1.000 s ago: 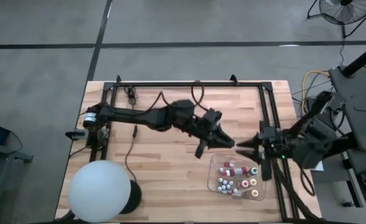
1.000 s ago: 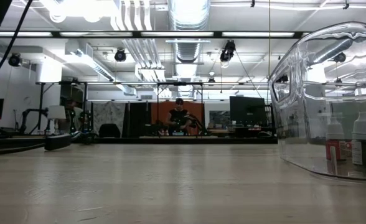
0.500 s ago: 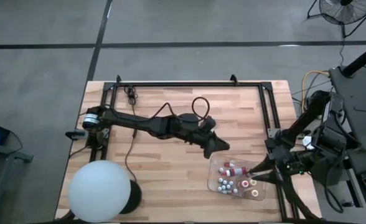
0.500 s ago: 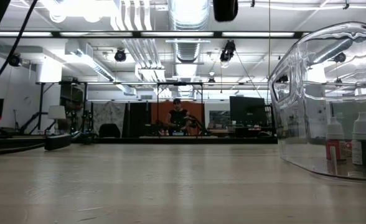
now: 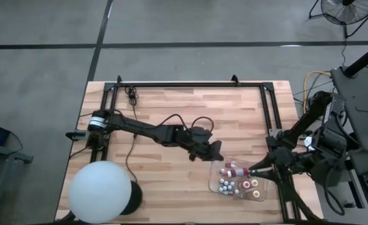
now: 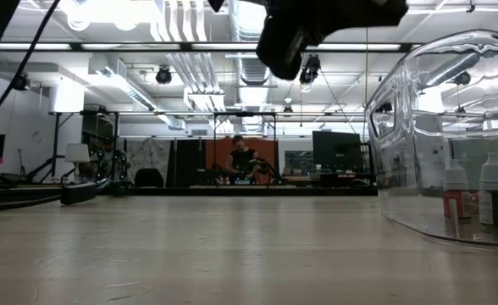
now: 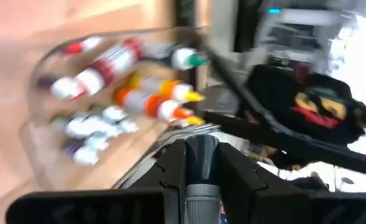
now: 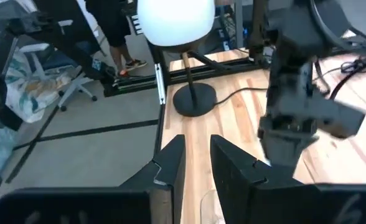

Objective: Pick & Place food coloring
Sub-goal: Put the black food color into the transparent bin

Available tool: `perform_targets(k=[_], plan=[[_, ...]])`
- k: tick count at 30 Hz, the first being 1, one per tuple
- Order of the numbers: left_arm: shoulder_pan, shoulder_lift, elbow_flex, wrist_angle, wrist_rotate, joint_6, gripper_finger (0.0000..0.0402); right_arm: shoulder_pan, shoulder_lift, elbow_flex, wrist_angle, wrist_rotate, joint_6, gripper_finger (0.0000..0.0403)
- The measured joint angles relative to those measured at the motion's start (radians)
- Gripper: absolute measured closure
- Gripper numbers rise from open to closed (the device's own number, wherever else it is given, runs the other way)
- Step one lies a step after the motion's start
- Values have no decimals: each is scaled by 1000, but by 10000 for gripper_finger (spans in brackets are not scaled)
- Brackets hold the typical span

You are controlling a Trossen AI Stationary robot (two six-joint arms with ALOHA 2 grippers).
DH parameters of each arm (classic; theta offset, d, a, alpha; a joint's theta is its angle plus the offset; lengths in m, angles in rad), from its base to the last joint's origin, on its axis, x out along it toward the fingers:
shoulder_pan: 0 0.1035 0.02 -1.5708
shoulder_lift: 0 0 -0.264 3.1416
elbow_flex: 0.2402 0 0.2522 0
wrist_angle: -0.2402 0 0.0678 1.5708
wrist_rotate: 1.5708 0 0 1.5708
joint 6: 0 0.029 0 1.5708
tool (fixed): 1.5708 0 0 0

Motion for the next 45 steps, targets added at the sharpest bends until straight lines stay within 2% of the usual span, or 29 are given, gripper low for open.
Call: perform_targets(k=[6,13,15,17,21,24,25,27,34,45], plan=[[-6,55,55,-200,73,-138,358,0,0,0,1,2,-26,331],[-6,154,200,-229,153,-219,358,0,0,0,-2,2,-31,333],[-6,210,276,-263,181,-224,358,0,0,0,-2,2,-32,336],[-6,267,366,-366,219,-209,358,0,0,-2,-2,2,-34,339],[-6,410,597,-571,300,-153,358,0,0,-2,-2,2,-37,338],[-6,507,771,-688,323,-105,358,0,0,-2,-2,2,-36,337],[-6,518,774,-693,332,-97,358,0,0,-2,-1,2,-36,338],[-5,483,693,-622,346,-130,358,0,0,-3,0,1,-34,340],[-2,398,542,-701,352,-100,358,0,5,-15,-2,1,-30,344],[6,397,526,-726,353,-74,358,0,7,-70,40,0,-19,344]])
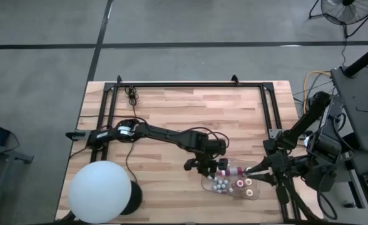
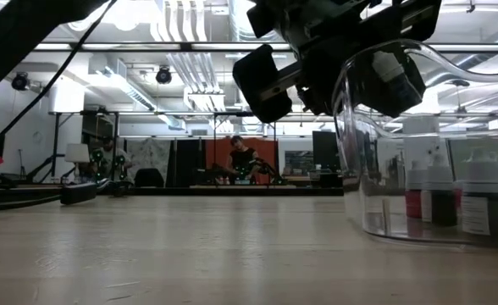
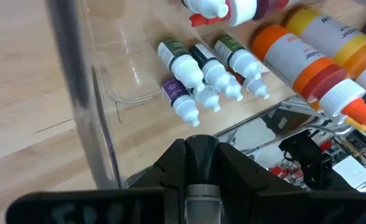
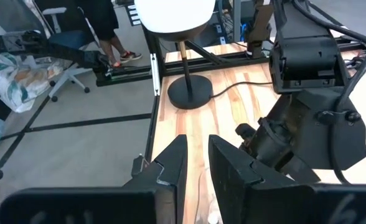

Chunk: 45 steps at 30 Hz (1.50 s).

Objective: Pick & Place food coloring
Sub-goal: Put the black food color into the transparent bin, then return to Home Position

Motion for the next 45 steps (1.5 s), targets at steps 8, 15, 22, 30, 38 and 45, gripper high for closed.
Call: perform_targets(k=[8,15,22,30,38,45], plan=[[4,0,0,-11,0,4,358,0,0,-3,21,5,-12,341],[16,1,1,-2,39,61,331,0,0,-3,27,7,-30,311],[18,1,1,-18,47,61,274,0,0,-4,18,9,-30,283],[25,1,0,-26,96,71,242,0,0,-4,7,9,-31,273],[27,5,30,-35,91,91,241,0,0,-4,-6,9,-30,280],[30,4,147,-38,2,261,241,0,0,-4,-7,59,-34,268]])
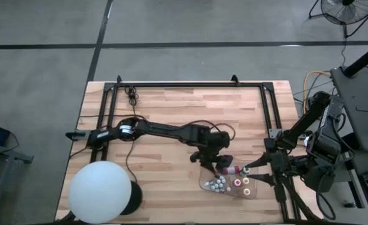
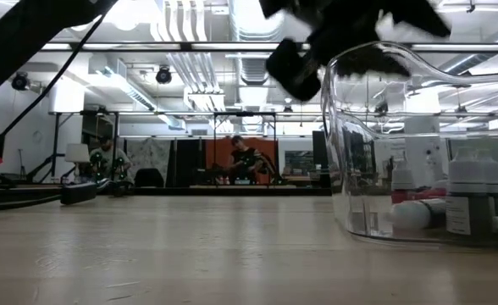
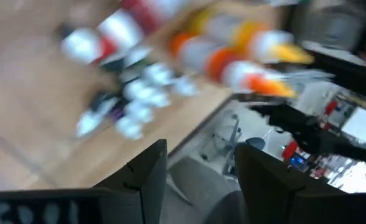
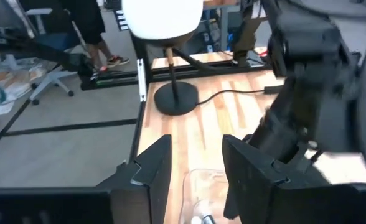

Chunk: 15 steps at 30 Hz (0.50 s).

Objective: Pick & Place food coloring
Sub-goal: Return to Home Position

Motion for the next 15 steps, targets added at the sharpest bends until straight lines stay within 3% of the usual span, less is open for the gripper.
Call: perform_targets(k=[4,7,15], plan=[[0,-17,102,0,-65,157,241,0,0,0,-1,58,-7,257],[0,-106,34,94,-111,245,241,0,0,0,3,75,-45,251],[-16,-413,-126,105,-491,635,241,0,-2,5,10,98,-145,251]])
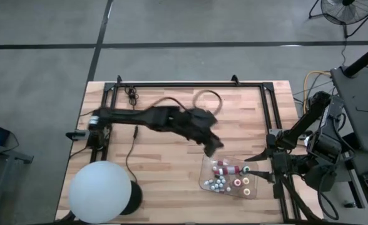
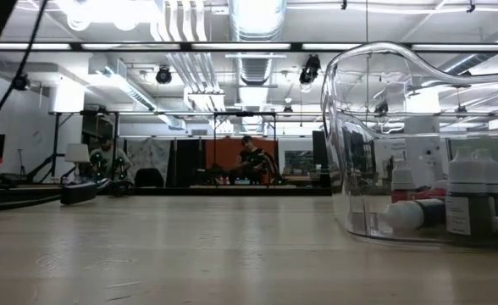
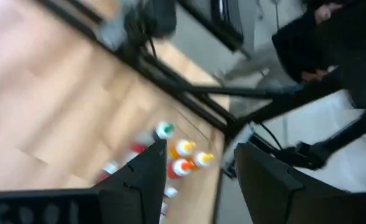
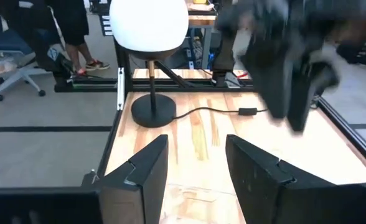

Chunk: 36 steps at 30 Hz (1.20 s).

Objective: Pick & Place food coloring
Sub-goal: Return to Home Position

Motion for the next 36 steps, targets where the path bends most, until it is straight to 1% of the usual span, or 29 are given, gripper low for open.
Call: perform_targets(k=[3,7,10,12,16,19,21,23,25,27,29,32,36], plan=[[-2,-110,-57,1,-78,89,241,-1,-4,0,14,1,-4,255],[-13,-257,-143,9,-88,235,241,-2,-13,1,53,-8,99,262],[-34,-361,-221,51,-100,371,241,-2,-26,1,52,-87,110,266],[-50,-427,-281,83,-106,448,241,-2,-39,1,55,-115,104,268],[-74,-562,-436,149,-106,518,241,-2,-74,-5,80,-115,95,271],[-84,-669,-585,209,-107,547,241,-5,-103,-17,133,-111,30,268],[-84,-745,-699,260,-111,554,241,-11,-120,-32,198,-109,-51,266],[-82,-823,-815,322,-125,555,241,-23,-138,-57,301,-107,-153,263],[-82,-899,-927,406,-169,556,241,-41,-159,-91,432,-110,-267,262],[-82,-969,-1035,490,-192,563,241,-64,-175,-128,558,-135,-366,262],[-82,-1035,-1129,546,-193,578,241,-93,-189,-172,655,-186,-436,265],[-82,-1126,-1236,579,-192,581,241,-148,-206,-248,761,-272,-463,270],[-82,-1239,-1346,578,-192,581,241,-219,-216,-367,885,-328,-423,275]])
